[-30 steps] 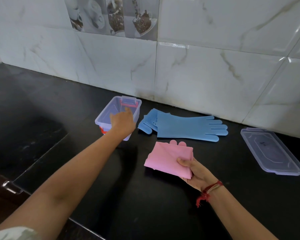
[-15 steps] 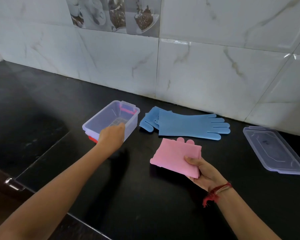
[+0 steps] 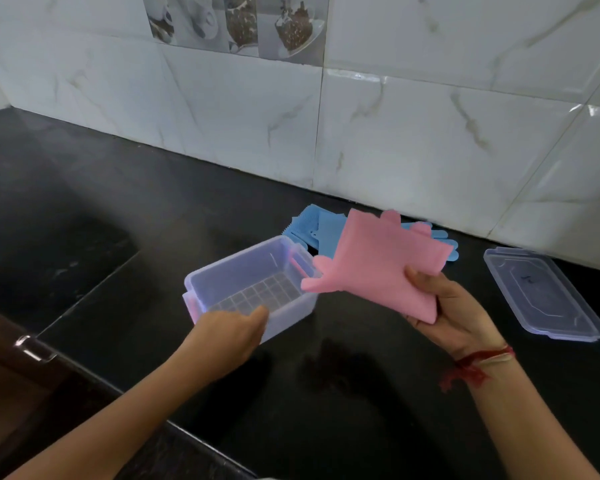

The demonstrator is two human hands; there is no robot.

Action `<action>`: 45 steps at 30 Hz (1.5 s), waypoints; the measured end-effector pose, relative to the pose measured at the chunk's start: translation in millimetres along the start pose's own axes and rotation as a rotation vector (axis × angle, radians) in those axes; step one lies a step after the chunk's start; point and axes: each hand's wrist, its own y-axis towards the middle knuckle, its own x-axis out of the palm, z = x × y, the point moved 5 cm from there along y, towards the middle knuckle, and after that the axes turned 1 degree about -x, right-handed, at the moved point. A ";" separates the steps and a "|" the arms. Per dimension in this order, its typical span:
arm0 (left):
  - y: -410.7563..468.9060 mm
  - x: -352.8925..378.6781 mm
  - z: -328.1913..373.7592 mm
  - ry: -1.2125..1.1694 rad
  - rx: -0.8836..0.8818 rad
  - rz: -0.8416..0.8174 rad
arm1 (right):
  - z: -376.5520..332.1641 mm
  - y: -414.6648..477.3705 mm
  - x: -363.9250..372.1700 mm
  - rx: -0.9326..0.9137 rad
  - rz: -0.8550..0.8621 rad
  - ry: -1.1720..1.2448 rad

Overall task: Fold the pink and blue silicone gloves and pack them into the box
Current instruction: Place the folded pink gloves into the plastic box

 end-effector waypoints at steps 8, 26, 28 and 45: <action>12.8 -4.8 57.2 -0.035 0.405 -0.037 | -9.7 -4.1 29.7 -0.070 -0.145 -0.105; 28.6 -30.6 113.5 -0.723 0.287 0.116 | -14.7 -24.3 -13.0 -0.094 0.028 -0.128; 34.1 -37.0 101.7 -1.109 -0.011 0.109 | -21.2 -32.2 -15.0 -0.133 0.012 -0.179; 76.2 -26.3 101.8 -1.407 -0.272 -0.311 | 3.3 -38.3 -18.0 0.080 0.039 -0.456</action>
